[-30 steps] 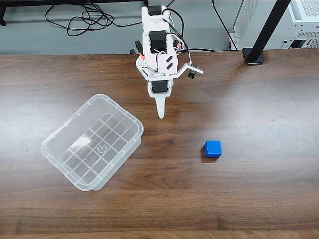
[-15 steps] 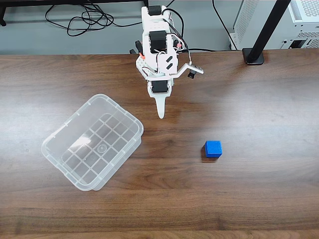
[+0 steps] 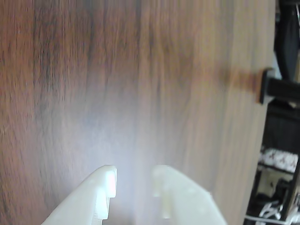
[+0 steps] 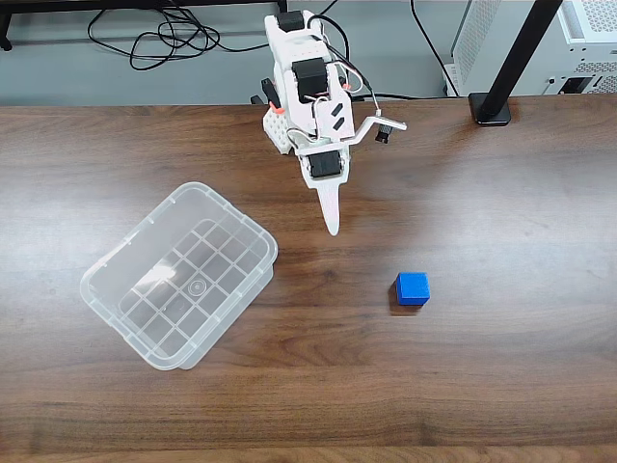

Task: Pick and place a cube

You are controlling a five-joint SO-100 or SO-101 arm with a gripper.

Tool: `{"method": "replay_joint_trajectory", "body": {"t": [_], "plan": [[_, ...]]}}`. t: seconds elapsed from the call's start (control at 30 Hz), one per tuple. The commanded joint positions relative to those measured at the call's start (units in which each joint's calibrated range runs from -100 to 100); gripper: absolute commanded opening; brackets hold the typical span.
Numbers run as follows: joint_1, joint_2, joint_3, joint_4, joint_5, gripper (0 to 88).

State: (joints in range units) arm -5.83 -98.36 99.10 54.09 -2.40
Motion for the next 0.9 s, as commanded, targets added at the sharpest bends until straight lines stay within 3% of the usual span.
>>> {"method": "replay_joint_trajectory", "body": {"t": [0.0, 0.23, 0.4, 0.7, 0.87], "plan": [[-2.3, -0.1, -4.6, -1.3, -0.1, 12.8], [-2.4, 4.1, -11.1, 5.2, -0.4, 24.6], [-3.2, 15.8, -19.1, 5.7, -1.1, 25.9], [-10.9, 50.4, -42.5, 5.7, -12.8, 25.3], [-13.7, 69.4, -54.5, 5.7, -16.9, 25.9]]}}
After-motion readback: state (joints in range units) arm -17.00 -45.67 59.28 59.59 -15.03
